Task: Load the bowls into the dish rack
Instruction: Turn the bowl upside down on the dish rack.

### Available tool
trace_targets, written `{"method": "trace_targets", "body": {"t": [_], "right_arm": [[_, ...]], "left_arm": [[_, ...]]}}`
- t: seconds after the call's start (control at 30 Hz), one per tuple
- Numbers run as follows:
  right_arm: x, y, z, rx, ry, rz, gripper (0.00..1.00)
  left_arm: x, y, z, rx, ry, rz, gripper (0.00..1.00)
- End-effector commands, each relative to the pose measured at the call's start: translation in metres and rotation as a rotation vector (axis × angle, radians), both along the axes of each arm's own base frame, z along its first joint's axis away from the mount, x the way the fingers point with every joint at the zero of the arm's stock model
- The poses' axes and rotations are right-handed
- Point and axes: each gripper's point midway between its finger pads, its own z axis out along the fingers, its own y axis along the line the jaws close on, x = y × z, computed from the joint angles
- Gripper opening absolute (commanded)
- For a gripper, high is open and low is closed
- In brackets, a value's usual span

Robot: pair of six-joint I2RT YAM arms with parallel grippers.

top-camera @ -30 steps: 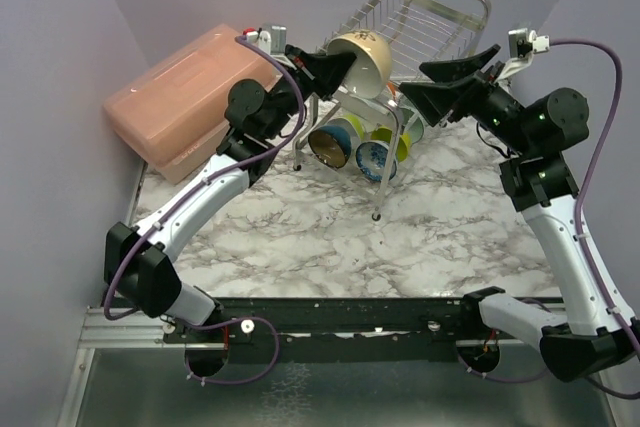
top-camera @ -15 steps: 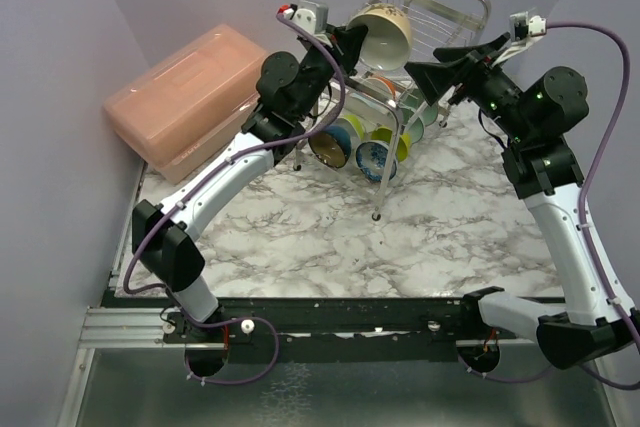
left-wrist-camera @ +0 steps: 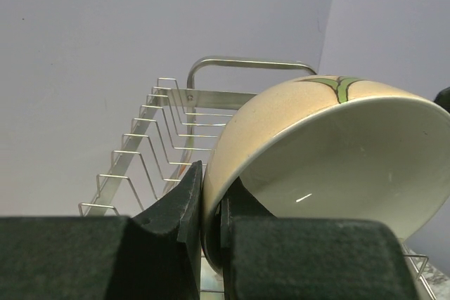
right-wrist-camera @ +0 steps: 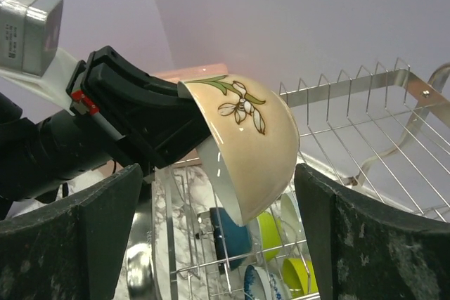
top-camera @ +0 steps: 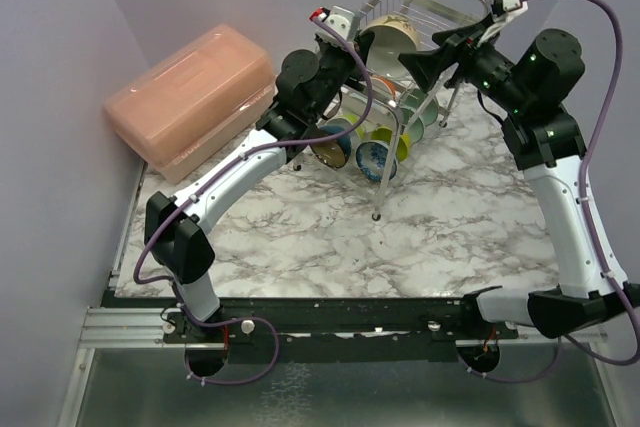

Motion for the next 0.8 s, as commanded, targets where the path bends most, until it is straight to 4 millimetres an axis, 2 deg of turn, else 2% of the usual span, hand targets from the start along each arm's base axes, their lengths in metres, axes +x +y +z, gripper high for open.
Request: {"method": "trace_targets", "body": {"t": [0.0,0.17,0.37,0.57,0.77], "right_arm": [[0.01,0.012,-0.023,-0.092,0.07,0.079,0.93],[0.015,0.02,-0.02,-0.111,0.061,0.165,0.94],[0.015,0.026,-0.011,-0.148,0.003,0.261,0.95],[0.017,0.034,-0.021,-0.219,-0.027,0.36,0.95],[0.021,0.041,-0.036,-0.214,0.024,0.431,0.91]], "left_arm": [[-0.016,0.014,0.055,-0.052,-0.132,0.008,0.0],[-0.025,0.013,0.06,-0.011,-0.178,-0.022,0.0],[-0.045,0.009,0.069,0.008,-0.258,-0.12,0.0],[-0.058,0.012,0.076,-0.019,-0.297,-0.17,0.0],[-0.06,0.015,0.076,-0.036,-0.295,-0.174,0.0]]}}
